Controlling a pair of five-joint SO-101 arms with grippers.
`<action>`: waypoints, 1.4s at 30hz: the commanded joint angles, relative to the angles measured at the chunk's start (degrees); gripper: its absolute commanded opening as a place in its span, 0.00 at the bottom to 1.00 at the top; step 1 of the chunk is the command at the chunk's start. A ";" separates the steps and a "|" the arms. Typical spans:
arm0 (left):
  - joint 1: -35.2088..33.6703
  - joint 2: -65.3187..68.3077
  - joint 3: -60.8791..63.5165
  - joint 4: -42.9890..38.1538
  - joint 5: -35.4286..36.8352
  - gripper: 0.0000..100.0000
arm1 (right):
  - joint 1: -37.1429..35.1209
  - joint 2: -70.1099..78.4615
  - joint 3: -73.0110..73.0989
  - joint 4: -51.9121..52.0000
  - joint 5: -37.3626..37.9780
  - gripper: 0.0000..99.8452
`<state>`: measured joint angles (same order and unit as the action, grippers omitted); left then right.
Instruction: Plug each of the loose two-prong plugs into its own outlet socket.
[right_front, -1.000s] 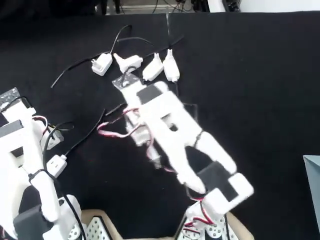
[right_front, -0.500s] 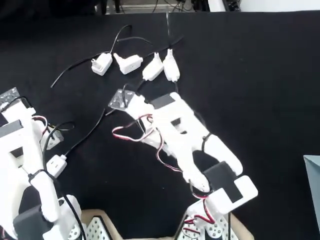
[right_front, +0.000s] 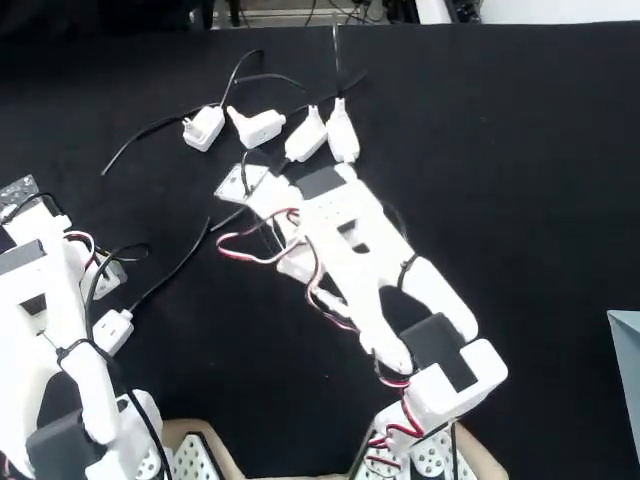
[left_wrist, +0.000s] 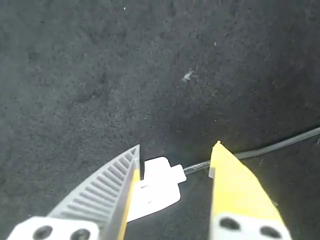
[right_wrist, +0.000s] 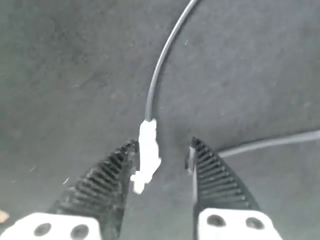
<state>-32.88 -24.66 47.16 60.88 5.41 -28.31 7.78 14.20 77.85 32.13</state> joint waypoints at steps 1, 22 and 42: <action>-0.66 -1.67 0.22 -0.88 0.09 0.23 | 0.97 -0.75 -4.70 7.21 -2.37 0.16; -1.80 -1.67 0.48 -0.88 -2.99 0.23 | -2.02 9.98 -3.65 6.59 2.02 0.25; -2.07 -1.67 0.48 -0.88 -2.99 0.23 | 2.20 16.40 -4.18 5.98 2.29 0.14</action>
<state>-34.37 -24.66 47.87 60.88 2.59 -27.25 22.73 11.56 84.09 33.89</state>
